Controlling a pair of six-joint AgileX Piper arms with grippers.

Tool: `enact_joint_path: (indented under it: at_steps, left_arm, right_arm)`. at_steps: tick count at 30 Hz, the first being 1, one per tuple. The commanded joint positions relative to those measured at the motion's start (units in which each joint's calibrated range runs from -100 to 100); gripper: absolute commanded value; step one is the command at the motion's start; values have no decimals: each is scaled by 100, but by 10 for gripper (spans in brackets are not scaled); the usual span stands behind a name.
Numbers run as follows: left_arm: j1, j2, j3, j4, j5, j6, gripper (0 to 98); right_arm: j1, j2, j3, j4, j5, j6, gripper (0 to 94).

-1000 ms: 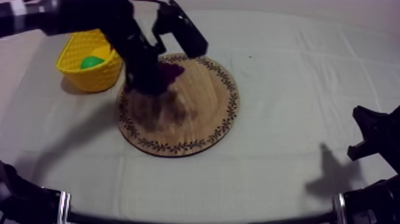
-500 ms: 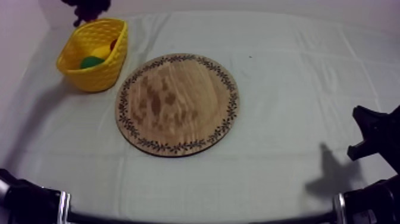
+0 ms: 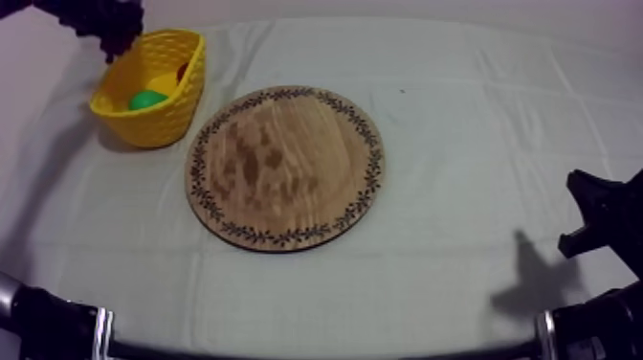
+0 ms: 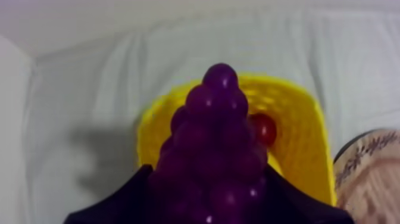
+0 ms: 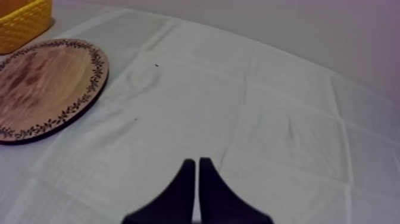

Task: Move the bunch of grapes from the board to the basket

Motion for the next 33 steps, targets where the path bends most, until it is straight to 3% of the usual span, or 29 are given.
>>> enact_joint_path:
  at_steps: [1,10,12,17,20,22,25,33]
  left_arm:
    - [-1,46,357,21,-60,-34,300]
    - [42,267,461,154,-129,-101,376]
    - [47,312,405,192,-138,-117,449]
    - [60,360,314,232,-122,-197,747]
    - [65,313,300,220,-98,-198,820]
    - [56,217,308,216,-136,-157,796]
    - [14,-62,392,236,-327,-104,677]
    - [-113,-1524,955,423,-947,-199,193]
  right_arm:
    - [2,-1,-3,1,-3,3,4]
    - [2,-1,-3,1,-3,0,4]
    - [2,-1,-3,1,-3,-1,4]
    - [2,-1,-3,1,-3,-1,4]
    - [2,-1,-3,1,-3,-1,4]
    - [2,-1,-3,1,-3,-1,4]
    - [2,-1,-3,1,-3,-1,4]
    - [2,-1,-3,1,-3,-1,4]
